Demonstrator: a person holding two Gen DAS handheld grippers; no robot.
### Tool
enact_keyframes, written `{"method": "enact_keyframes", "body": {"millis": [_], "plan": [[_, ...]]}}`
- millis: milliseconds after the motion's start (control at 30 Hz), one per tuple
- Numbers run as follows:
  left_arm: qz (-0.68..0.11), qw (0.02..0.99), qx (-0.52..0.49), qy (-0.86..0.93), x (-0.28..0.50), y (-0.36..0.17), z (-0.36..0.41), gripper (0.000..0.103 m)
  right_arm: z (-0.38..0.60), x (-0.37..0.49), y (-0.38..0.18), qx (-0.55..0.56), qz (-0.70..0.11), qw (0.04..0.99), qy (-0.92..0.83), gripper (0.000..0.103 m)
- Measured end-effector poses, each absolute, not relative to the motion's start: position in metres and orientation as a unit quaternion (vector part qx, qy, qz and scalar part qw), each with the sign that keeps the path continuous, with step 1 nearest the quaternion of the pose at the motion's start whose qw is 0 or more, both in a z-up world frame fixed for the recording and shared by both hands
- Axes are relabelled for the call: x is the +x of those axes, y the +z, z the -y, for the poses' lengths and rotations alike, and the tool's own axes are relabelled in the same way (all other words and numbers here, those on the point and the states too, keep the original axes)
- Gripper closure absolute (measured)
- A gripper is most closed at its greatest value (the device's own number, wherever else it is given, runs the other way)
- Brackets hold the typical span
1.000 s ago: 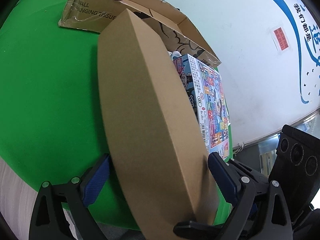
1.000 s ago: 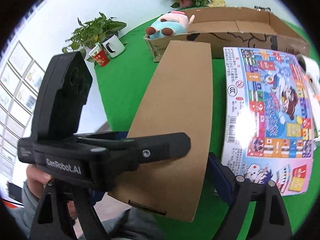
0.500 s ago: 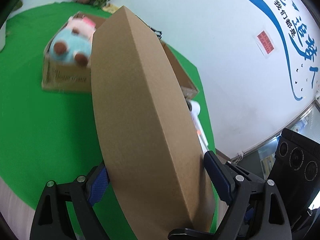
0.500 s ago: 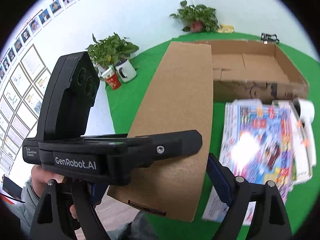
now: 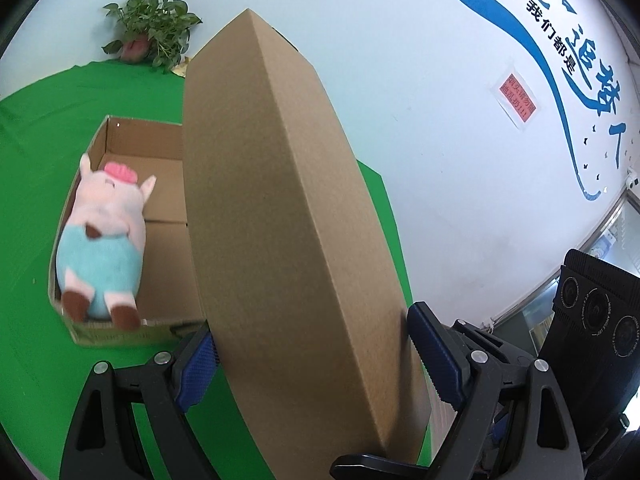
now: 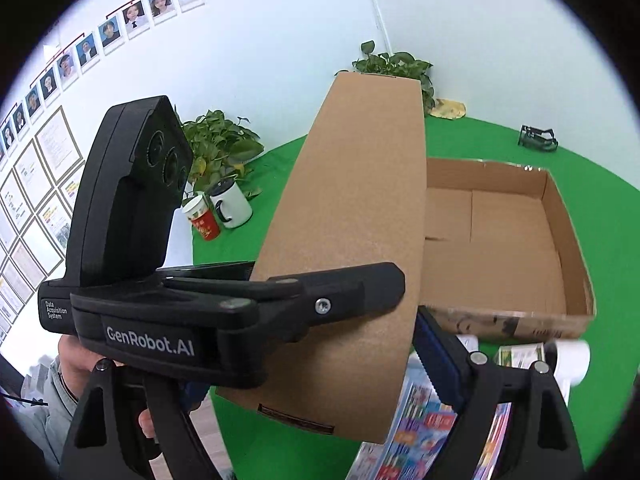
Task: Organize objects
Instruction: 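Lift the long brown box with both grippers and carry it over the open box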
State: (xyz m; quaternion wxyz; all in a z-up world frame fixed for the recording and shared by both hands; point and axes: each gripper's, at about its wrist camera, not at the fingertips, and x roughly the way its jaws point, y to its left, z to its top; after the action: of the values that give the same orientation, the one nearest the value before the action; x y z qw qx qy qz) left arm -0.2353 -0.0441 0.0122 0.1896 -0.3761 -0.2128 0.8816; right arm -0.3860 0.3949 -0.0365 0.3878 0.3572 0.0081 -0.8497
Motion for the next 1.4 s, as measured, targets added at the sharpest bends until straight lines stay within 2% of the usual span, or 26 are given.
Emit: {"method": "enact_keyframes", "body": {"millis": [333,767,1067,1400], "plan": [[0.210,0.168,-0.385,0.883,-0.301,0.024,0.071,0.016,-0.368,-0.453,-0.035,0.377,-0.001,0.395,-0.838,0.017],[0.216,0.139,-0.445,0.858,-0.374,-0.038,0.087,0.016,-0.352,-0.508,-0.086,0.444,0.031,0.398,-0.803,0.017],[0.221,0.121,-0.466,0.848,-0.390,-0.061,0.089,0.016,-0.346,-0.515,-0.106,0.464,0.046,0.399,-0.790,0.017],[0.181,0.083,-0.482,0.853,-0.391,-0.063,0.082,0.012,-0.344,-0.520,-0.120,0.483,0.062,0.399,-0.777,0.018]]}}
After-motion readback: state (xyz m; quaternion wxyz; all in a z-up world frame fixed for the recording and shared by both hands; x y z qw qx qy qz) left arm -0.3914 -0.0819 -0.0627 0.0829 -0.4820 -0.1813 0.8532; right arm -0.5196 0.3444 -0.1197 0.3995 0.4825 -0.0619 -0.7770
